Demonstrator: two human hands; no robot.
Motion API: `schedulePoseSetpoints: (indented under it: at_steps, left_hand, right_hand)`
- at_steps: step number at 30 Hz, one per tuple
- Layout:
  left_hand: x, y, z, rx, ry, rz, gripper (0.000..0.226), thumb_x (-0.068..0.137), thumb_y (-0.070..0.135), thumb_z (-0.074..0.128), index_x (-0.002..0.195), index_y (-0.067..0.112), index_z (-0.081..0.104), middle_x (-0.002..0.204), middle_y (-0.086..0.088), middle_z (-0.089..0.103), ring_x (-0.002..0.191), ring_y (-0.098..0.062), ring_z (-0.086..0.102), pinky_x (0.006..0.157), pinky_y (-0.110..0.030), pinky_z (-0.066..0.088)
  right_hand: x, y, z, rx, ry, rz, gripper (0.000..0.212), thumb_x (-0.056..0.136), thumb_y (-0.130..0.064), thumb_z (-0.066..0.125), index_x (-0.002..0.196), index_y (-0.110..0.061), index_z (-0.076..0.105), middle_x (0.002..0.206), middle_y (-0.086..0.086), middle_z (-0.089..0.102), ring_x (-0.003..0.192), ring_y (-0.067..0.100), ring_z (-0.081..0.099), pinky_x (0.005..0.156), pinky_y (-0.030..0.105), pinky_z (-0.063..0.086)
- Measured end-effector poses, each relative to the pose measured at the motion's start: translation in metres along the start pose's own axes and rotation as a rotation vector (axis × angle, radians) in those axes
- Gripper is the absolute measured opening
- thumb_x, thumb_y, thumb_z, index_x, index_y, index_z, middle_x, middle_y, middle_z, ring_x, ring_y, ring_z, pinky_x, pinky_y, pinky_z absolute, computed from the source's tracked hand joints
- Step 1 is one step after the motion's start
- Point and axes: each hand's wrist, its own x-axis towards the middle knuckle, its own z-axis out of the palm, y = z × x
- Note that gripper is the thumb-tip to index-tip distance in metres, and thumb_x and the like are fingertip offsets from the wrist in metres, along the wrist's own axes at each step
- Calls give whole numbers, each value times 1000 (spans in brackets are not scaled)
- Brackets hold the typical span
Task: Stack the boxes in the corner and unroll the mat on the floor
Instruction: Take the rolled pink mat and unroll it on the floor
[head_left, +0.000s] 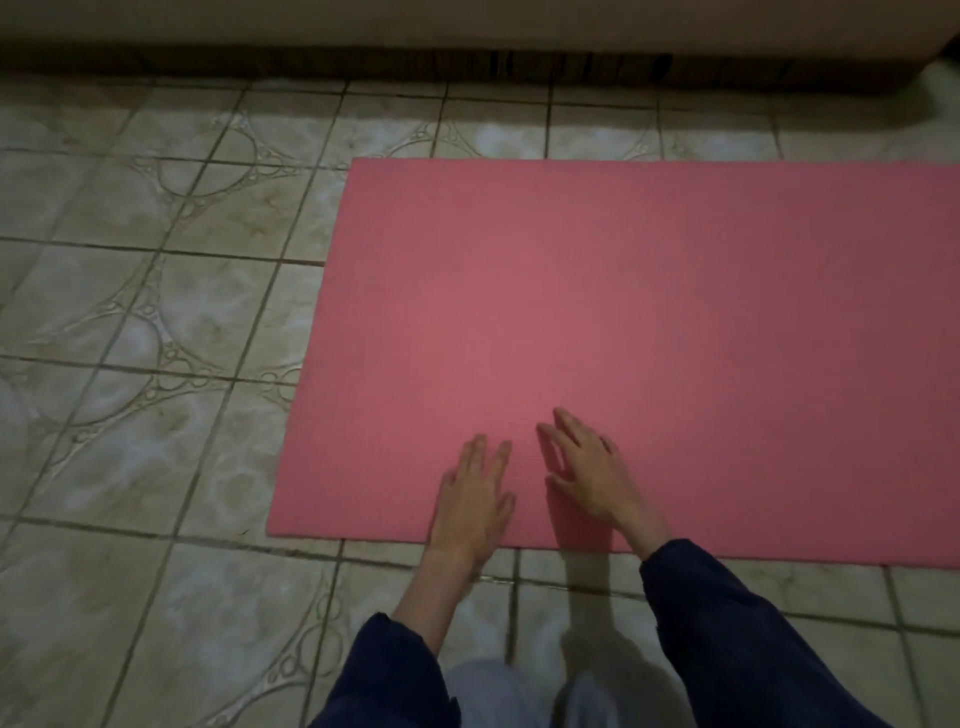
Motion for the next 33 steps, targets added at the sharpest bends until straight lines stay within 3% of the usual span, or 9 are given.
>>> schedulePoseSetpoints:
  at_steps: [9, 15, 18, 22, 24, 27, 29, 31, 33]
  left_hand:
    - [23, 99, 35, 181, -182, 252, 82, 91, 45, 49, 151, 27, -4, 159, -9, -15, 147, -29, -15, 119, -47, -1]
    - [14, 132, 56, 293, -176, 321, 84, 89, 47, 52, 151, 28, 0, 159, -12, -16, 146, -32, -15, 119, -53, 1]
    - [14, 132, 54, 305, -119, 349, 75, 90, 43, 51, 151, 25, 11, 160, -9, -2, 148, -32, -5, 120, -48, 7]
    - [7, 135, 56, 434, -126, 594, 42, 96, 22, 39, 134, 5, 40, 140, -15, 40, 136, -34, 31, 102, -43, 40]
    - [1, 138, 57, 531, -168, 643, 39, 97, 12, 33, 133, -1, 39, 135, -17, 44, 130, -32, 38, 92, -42, 45]
    - [-4, 140, 58, 578, -165, 656, 41, 97, 3, 29, 137, -5, 31, 137, -21, 43, 127, -33, 43, 92, -42, 45]
    - [-5, 141, 55, 572, -128, 642, 38, 97, 1, 31, 134, -3, 35, 134, -20, 47, 121, -33, 49, 91, -40, 45]
    - [-6, 141, 53, 544, -109, 618, 35, 95, -1, 34, 129, 0, 40, 130, -18, 52, 115, -32, 54, 90, -39, 45]
    - [-7, 138, 51, 512, -83, 616, 34, 93, -4, 36, 125, 2, 44, 127, -16, 55, 112, -31, 57, 88, -38, 45]
  right_hand:
    - [-75, 121, -21, 52, 10, 258, 80, 84, -33, 64, 148, -28, 18, 160, -1, 1, 147, 19, 9, 117, 47, 21]
    - [-112, 160, -15, 68, -11, 158, 96, 71, -35, 77, 148, -23, 20, 160, 4, 3, 147, 21, 10, 120, 36, 15]
    - [-117, 159, -16, 30, 26, 102, 82, 78, -25, 72, 146, -21, 28, 159, 7, 10, 147, 22, 13, 121, 35, 17]
    - [-125, 150, -20, -43, 10, 56, 51, 95, -13, 47, 144, -18, 35, 158, 4, 16, 147, 22, 13, 118, 43, 23]
    - [-128, 151, -15, -115, -27, 21, 48, 97, -8, 39, 145, -18, 34, 159, 1, 16, 148, 20, 13, 118, 41, 23]
    - [-132, 152, -8, -133, -16, -37, 50, 95, -2, 42, 143, -13, 36, 156, 3, 25, 145, 19, 23, 116, 37, 29]
    - [-133, 147, -10, -108, 67, -57, 49, 88, 5, 50, 136, -8, 47, 147, 9, 42, 135, 21, 43, 109, 35, 39]
    - [-134, 144, -7, -76, 194, -91, 42, 73, 13, 63, 111, -4, 67, 116, 14, 69, 100, 23, 69, 83, 32, 57]
    - [-136, 141, -10, -83, 206, -63, 35, 70, 14, 63, 99, -5, 70, 97, 12, 74, 80, 22, 71, 70, 34, 58]
